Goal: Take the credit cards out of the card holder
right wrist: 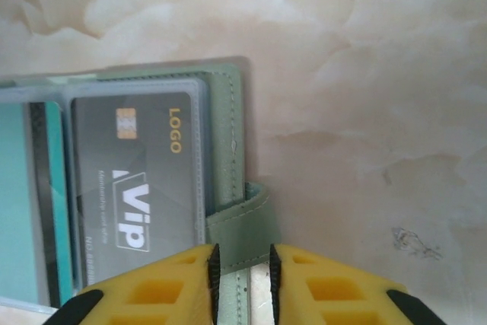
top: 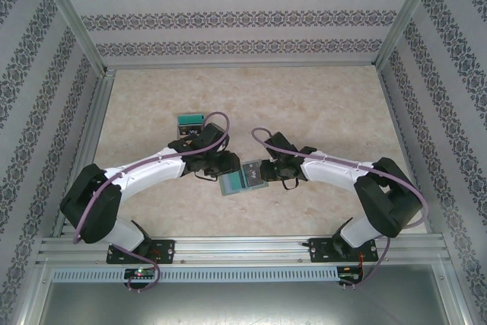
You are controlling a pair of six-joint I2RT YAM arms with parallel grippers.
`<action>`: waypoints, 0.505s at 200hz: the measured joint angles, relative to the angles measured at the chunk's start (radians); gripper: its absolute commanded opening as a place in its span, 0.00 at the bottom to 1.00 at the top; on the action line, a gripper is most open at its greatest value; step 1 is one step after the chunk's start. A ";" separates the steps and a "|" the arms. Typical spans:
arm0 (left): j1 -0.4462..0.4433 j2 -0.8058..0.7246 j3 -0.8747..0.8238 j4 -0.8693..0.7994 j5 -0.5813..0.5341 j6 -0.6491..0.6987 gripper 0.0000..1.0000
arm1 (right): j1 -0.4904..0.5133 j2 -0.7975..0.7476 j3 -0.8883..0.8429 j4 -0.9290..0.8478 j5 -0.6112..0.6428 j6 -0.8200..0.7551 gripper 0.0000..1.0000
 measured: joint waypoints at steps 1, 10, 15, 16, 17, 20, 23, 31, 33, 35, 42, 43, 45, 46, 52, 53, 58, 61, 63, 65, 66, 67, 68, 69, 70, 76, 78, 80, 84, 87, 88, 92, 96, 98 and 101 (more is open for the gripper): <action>0.000 0.000 0.000 0.000 -0.001 0.000 0.37 | 0.000 0.001 0.000 0.000 0.000 0.000 0.22; 0.000 0.000 0.000 0.001 -0.002 -0.002 0.33 | 0.002 0.010 0.002 0.000 -0.004 0.002 0.21; 0.000 0.002 0.000 0.002 0.000 -0.003 0.30 | 0.002 0.014 0.003 0.001 -0.006 0.000 0.20; 0.000 0.002 0.000 0.002 0.000 -0.002 0.30 | 0.002 0.014 0.003 0.000 -0.006 0.000 0.20; 0.000 0.002 0.000 0.002 0.000 -0.002 0.29 | 0.002 0.016 0.004 0.000 -0.007 0.000 0.19; 0.000 0.004 0.000 0.004 0.003 -0.003 0.29 | 0.002 0.017 0.004 0.001 -0.007 -0.001 0.18; 0.000 0.007 0.000 0.005 0.006 -0.003 0.28 | 0.002 0.018 0.005 0.000 -0.008 0.000 0.17; 0.000 0.021 0.003 0.013 0.019 -0.005 0.26 | 0.002 0.022 0.008 0.000 -0.008 -0.001 0.16; 0.000 0.025 0.003 0.017 0.022 -0.005 0.26 | 0.002 0.022 0.009 0.000 -0.008 -0.002 0.16; 0.000 0.032 0.003 0.020 0.026 -0.007 0.26 | 0.002 0.022 0.010 0.000 -0.008 -0.002 0.16; 0.000 0.053 0.005 0.032 0.037 -0.009 0.25 | 0.002 0.023 0.014 -0.001 -0.008 -0.002 0.16; 0.000 0.057 0.005 0.035 0.040 -0.010 0.25 | 0.002 0.023 0.016 -0.001 -0.008 -0.002 0.16; 0.000 0.062 0.005 0.037 0.042 -0.009 0.25 | 0.002 0.023 0.017 -0.001 -0.008 -0.002 0.16; 0.000 0.067 0.005 0.040 0.045 -0.010 0.25 | 0.002 0.023 0.018 -0.001 -0.008 -0.002 0.16; 0.000 0.085 0.006 0.048 0.052 -0.011 0.25 | 0.002 0.023 0.023 0.000 -0.008 -0.004 0.16; 0.000 0.089 0.006 0.050 0.054 -0.012 0.25 | 0.002 0.023 0.024 0.000 -0.008 -0.004 0.16; 0.000 0.104 0.006 0.054 0.059 -0.014 0.25 | 0.002 0.023 0.028 -0.001 -0.008 -0.005 0.16; 0.000 0.114 0.006 0.057 0.062 -0.014 0.25 | 0.002 0.023 0.031 -0.001 -0.008 -0.006 0.16; 0.000 0.119 0.006 0.058 0.064 -0.014 0.25 | 0.002 0.023 0.033 0.000 -0.008 -0.008 0.15; 0.000 0.123 0.006 0.058 0.066 -0.015 0.25 | 0.003 0.023 0.035 0.000 -0.008 -0.008 0.15; 0.000 0.127 0.006 0.058 0.067 -0.015 0.25 | 0.003 0.023 0.035 0.000 -0.008 -0.008 0.15; 0.000 0.129 0.006 0.059 0.068 -0.015 0.25 | 0.004 0.024 0.036 0.000 -0.008 -0.009 0.15; 0.000 0.132 0.007 0.059 0.069 -0.015 0.25 | 0.004 0.024 0.037 0.000 -0.008 -0.009 0.15; 0.000 0.134 0.007 0.058 0.069 -0.015 0.25 | 0.005 0.024 0.037 0.000 -0.008 -0.010 0.15; 0.000 0.137 0.007 0.059 0.071 -0.015 0.25 | 0.005 0.024 0.039 0.000 -0.008 -0.010 0.15; 0.000 0.149 0.009 0.059 0.077 -0.016 0.25 | 0.006 0.024 0.042 0.000 -0.008 -0.014 0.15; 0.000 0.153 0.010 0.059 0.079 -0.017 0.25 | 0.006 0.024 0.043 0.000 -0.008 -0.016 0.15; 0.000 0.158 0.011 0.059 0.080 -0.017 0.25 | 0.007 0.025 0.045 0.000 -0.009 -0.017 0.15; 0.000 0.164 0.014 0.058 0.082 -0.018 0.25 | 0.009 0.026 0.047 0.000 -0.009 -0.019 0.15; 0.000 0.170 0.018 0.058 0.085 -0.018 0.25 | 0.009 0.027 0.048 0.000 -0.010 -0.019 0.15; 0.000 0.171 0.018 0.058 0.085 -0.018 0.25 | 0.009 0.028 0.049 0.000 -0.011 -0.020 0.15; 0.000 0.179 0.024 0.058 0.087 -0.018 0.25 | 0.009 0.031 0.051 0.000 -0.011 -0.020 0.15; 0.000 0.186 0.030 0.058 0.089 -0.018 0.25 | 0.009 0.034 0.054 0.000 -0.011 -0.023 0.15; 0.000 0.189 0.034 0.058 0.089 -0.018 0.25 | 0.010 0.036 0.055 0.000 -0.011 -0.024 0.15; 0.000 0.194 0.038 0.058 0.090 -0.018 0.25 | 0.011 0.040 0.056 0.000 -0.011 -0.024 0.15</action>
